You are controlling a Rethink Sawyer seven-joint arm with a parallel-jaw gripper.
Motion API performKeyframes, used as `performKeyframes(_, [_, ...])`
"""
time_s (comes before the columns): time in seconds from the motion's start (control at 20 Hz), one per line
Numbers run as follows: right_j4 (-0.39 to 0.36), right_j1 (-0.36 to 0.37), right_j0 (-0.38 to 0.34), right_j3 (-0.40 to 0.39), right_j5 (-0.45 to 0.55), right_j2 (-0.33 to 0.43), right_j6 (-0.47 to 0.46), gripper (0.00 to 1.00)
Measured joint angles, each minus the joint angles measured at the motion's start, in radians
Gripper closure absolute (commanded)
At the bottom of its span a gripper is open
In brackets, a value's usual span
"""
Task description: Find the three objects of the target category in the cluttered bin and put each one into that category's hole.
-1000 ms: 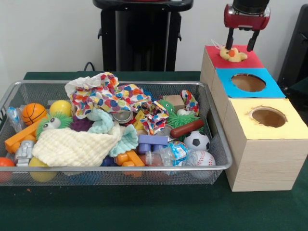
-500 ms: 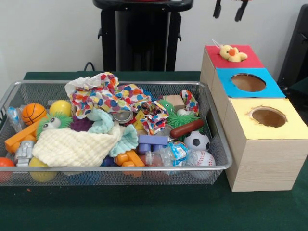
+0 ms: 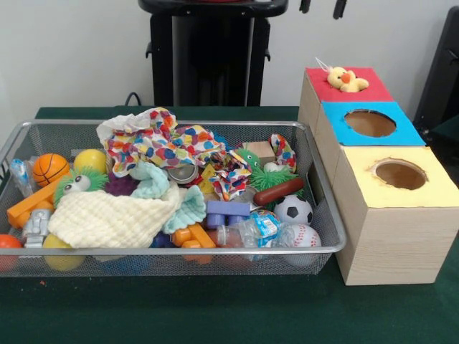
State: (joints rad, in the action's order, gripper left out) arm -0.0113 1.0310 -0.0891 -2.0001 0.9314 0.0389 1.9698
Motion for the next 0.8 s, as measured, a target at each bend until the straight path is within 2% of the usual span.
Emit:
performKeyframes(0.15, [-0.038,-0.011,-0.046,0.013,-0.047,0.009,0.0,0.0])
performKeyframes(0.45, [-0.147,-0.101,-0.235,0.079,-0.243,0.059,-0.003,0.0])
performKeyframes(0.8, [-0.239,-0.231,-0.358,0.194,-0.286,0.067,-0.003,0.0])
